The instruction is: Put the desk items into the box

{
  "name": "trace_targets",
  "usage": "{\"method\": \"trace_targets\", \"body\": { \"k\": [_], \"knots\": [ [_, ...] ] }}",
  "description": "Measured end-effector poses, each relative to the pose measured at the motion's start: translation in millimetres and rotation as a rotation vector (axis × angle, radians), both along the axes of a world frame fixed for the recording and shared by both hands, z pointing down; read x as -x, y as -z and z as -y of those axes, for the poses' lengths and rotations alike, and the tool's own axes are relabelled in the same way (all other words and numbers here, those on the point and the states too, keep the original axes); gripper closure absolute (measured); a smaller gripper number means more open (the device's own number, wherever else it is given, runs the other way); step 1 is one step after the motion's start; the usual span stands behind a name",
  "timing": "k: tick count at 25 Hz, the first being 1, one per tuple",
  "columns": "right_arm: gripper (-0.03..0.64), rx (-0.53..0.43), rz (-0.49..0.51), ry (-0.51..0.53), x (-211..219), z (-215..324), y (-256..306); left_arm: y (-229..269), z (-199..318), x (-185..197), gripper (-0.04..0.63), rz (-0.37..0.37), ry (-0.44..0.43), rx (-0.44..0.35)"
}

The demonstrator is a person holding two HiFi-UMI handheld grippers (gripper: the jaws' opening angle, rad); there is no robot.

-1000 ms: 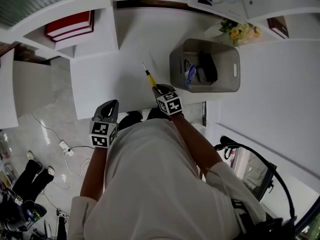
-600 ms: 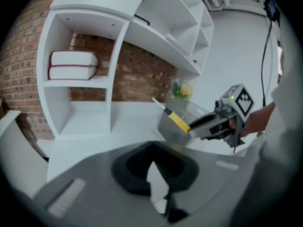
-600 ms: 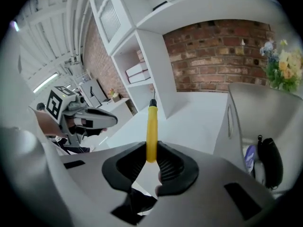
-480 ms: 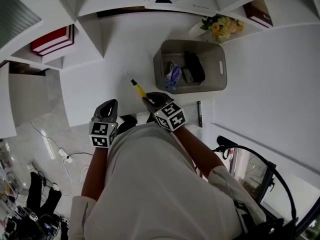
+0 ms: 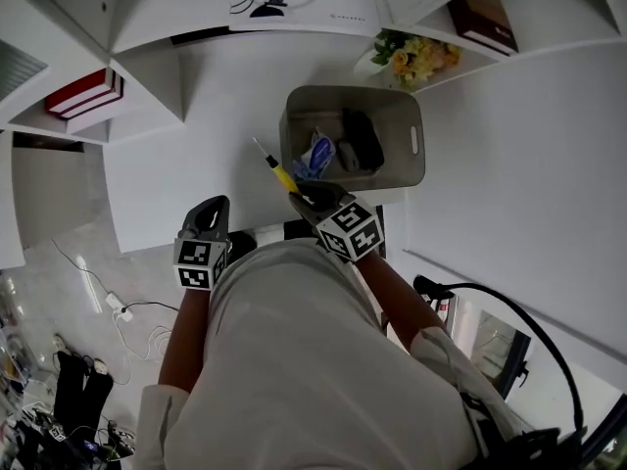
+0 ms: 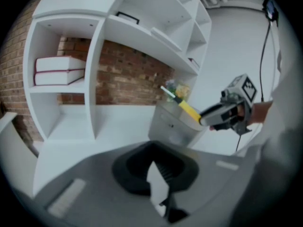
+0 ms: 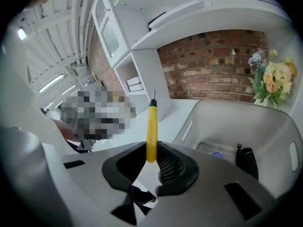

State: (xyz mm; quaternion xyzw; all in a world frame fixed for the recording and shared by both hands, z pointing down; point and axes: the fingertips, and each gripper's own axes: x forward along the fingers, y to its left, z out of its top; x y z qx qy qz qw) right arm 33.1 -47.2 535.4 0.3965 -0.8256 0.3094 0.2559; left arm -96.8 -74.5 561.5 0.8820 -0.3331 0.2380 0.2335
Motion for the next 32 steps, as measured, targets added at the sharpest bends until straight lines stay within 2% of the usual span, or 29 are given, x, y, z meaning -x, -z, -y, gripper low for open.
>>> {"method": "trace_targets", "body": {
  "k": [9,16,26,32],
  "knots": [
    [0.552,0.011,-0.112,0.096,-73,13,17,6,10,-24,0.592,0.003,0.051,-0.025],
    [0.552,0.068,-0.239,0.164,-125,33,-3,5,13,-30,0.592,0.012,0.116,-0.031],
    [0.552,0.244,-0.362,0.304,-170,56,-88,-8,3,-34,0.592,0.047,0.206,0.009],
    [0.552,0.313,-0.419,0.393,-183,65,-142,-12,-7,-38,0.592,0.068,0.251,0.023]
  ]
}}
